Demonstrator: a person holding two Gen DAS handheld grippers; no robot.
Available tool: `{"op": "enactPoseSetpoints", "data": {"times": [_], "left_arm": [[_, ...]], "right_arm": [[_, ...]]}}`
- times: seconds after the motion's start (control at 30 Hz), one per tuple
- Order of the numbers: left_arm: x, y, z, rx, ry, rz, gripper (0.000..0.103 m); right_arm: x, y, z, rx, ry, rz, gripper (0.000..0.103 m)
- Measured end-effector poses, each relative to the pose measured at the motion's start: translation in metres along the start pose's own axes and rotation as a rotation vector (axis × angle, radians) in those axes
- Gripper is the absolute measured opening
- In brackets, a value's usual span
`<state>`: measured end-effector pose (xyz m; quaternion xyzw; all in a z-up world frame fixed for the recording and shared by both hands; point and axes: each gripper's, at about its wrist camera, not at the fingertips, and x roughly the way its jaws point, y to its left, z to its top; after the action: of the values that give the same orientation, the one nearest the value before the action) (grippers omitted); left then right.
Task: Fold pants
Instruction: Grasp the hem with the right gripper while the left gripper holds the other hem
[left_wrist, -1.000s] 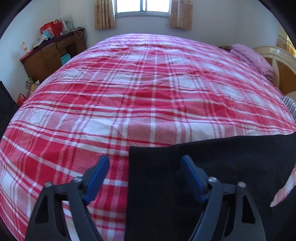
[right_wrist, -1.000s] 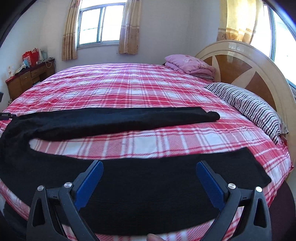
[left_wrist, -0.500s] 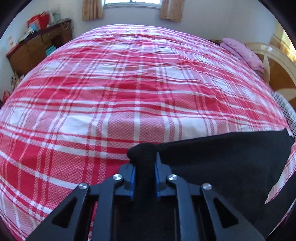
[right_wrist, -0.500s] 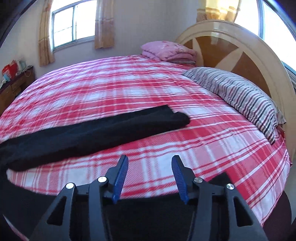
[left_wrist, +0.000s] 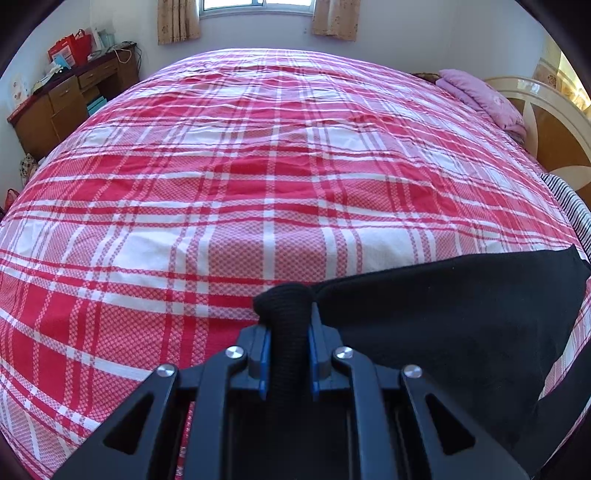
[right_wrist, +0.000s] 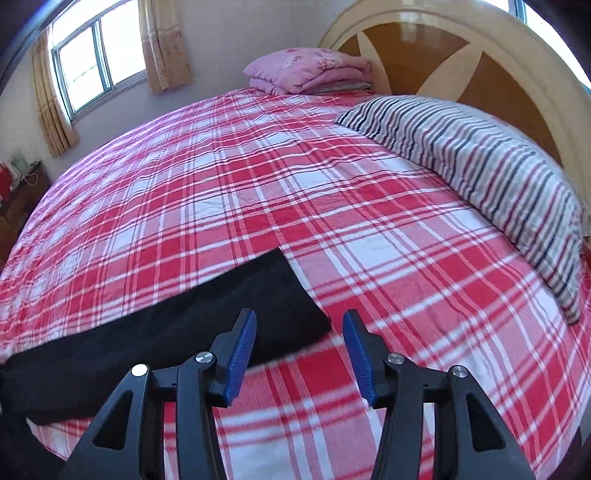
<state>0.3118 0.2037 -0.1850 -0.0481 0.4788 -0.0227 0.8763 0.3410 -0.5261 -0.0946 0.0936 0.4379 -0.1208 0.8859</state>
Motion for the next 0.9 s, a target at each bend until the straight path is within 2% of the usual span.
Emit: {"op": "enactPoseSetpoints", "data": {"times": [0.37, 0.6, 0.67, 0.7, 0.77, 0.83, 0.9], "left_arm": [[0.004, -0.003, -0.004, 0.025, -0.033, 0.020, 0.017], [0.006, -0.005, -0.006, 0.027, -0.056, 0.025, 0.017], [0.006, -0.005, -0.006, 0.025, -0.060, 0.026, 0.017], [0.006, -0.006, -0.007, 0.025, -0.061, 0.026, 0.017], [0.006, -0.006, -0.007, 0.027, -0.062, 0.028, 0.017], [0.006, -0.005, -0.006, 0.027, -0.061, 0.027, 0.017], [0.006, -0.005, -0.006, 0.027, -0.060, 0.026, 0.017]], "right_arm": [[0.083, 0.005, 0.041, -0.011, 0.090, 0.022, 0.051], [0.115, 0.009, 0.048, -0.009, 0.170, 0.079, 0.050], [0.118, 0.012, 0.045, -0.010, 0.181, 0.098, 0.021], [0.118, 0.014, 0.044, -0.011, 0.177, 0.092, 0.021], [0.117, 0.016, 0.043, -0.017, 0.175, 0.088, 0.011], [0.113, 0.015, 0.044, -0.014, 0.166, 0.079, 0.006], [0.106, 0.014, 0.045, -0.008, 0.153, 0.077, 0.005]]}}
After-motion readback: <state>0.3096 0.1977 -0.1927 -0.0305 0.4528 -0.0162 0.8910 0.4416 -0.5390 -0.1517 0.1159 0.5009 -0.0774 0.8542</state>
